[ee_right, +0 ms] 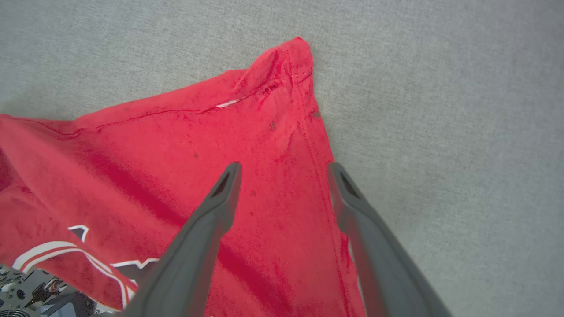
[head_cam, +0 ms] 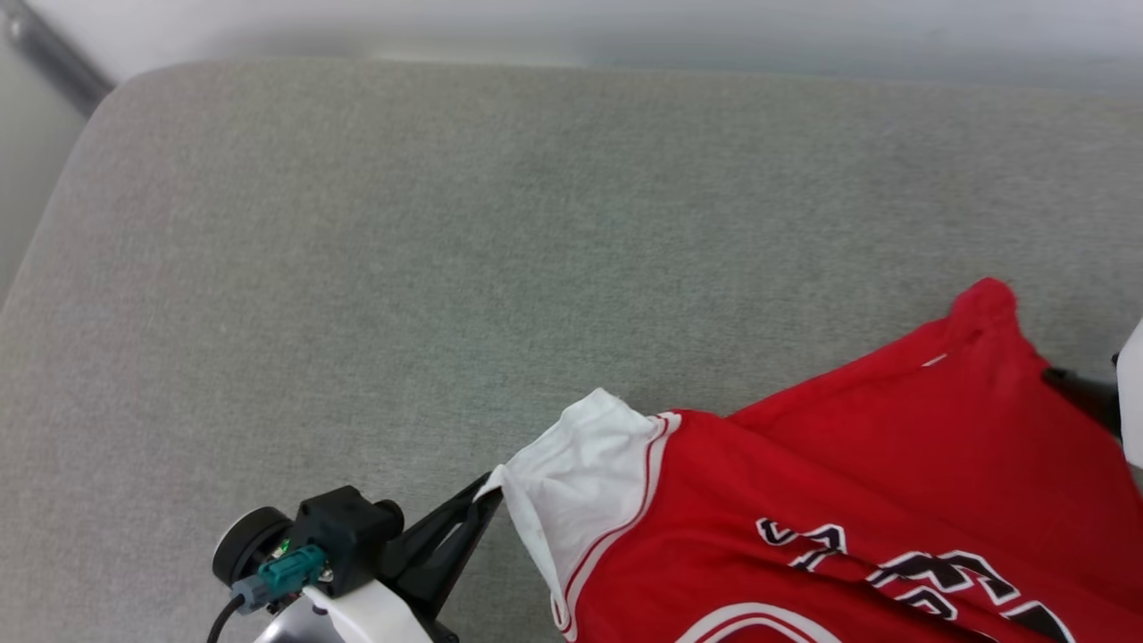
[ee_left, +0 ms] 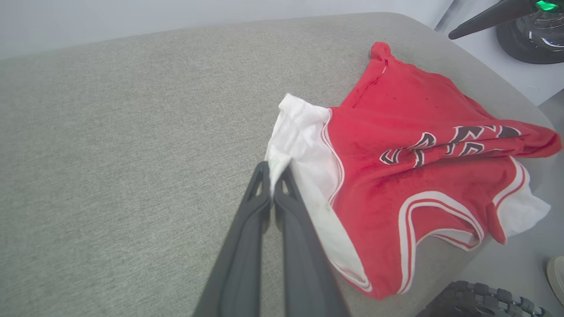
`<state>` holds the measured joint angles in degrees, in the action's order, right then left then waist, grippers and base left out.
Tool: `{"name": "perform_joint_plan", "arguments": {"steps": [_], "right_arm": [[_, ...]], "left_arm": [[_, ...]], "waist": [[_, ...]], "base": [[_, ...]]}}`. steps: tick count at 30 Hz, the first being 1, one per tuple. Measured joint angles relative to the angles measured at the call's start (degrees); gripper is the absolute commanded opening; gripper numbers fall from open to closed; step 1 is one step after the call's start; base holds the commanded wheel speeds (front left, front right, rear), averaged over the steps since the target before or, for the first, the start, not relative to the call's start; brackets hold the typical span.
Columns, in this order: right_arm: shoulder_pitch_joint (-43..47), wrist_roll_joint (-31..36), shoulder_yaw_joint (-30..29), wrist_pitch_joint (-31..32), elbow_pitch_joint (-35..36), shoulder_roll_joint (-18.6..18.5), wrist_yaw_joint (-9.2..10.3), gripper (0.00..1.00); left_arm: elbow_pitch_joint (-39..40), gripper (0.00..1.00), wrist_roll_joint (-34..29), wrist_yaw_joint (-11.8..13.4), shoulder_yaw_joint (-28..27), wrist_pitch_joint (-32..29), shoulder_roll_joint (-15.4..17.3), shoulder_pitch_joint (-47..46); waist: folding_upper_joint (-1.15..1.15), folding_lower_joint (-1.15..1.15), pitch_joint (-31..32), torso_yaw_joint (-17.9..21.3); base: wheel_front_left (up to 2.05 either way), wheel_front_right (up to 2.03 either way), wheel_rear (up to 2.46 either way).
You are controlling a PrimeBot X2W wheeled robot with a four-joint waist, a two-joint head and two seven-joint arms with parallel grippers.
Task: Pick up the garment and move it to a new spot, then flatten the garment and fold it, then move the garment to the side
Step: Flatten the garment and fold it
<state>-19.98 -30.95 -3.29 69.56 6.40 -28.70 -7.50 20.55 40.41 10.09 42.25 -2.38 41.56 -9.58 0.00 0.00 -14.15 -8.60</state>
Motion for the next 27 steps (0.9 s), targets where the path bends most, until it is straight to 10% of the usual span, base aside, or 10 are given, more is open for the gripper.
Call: {"name": "perform_joint_plan", "arguments": {"steps": [25, 27], "right_arm": [[-9.4, 8.08, 2.82, -6.48, -18.11, -2.31, 0.0, 1.0], [-9.4, 8.08, 3.13, -6.97, -18.48, -2.63, 0.0, 0.11]], "left_arm": [[0.08, 0.0, -2.37, -2.11, 2.69, 0.04, -3.87, -4.76], [-0.27, 0.0, -2.36, -2.29, 2.79, 0.11, -3.99, -4.83]], "waist": [[0.0, 0.0, -10.01, -9.95], [0.0, 0.0, -9.98, -10.11]], "base": [[0.0, 0.0, 0.0], [0.0, 0.0, 0.0]]}}
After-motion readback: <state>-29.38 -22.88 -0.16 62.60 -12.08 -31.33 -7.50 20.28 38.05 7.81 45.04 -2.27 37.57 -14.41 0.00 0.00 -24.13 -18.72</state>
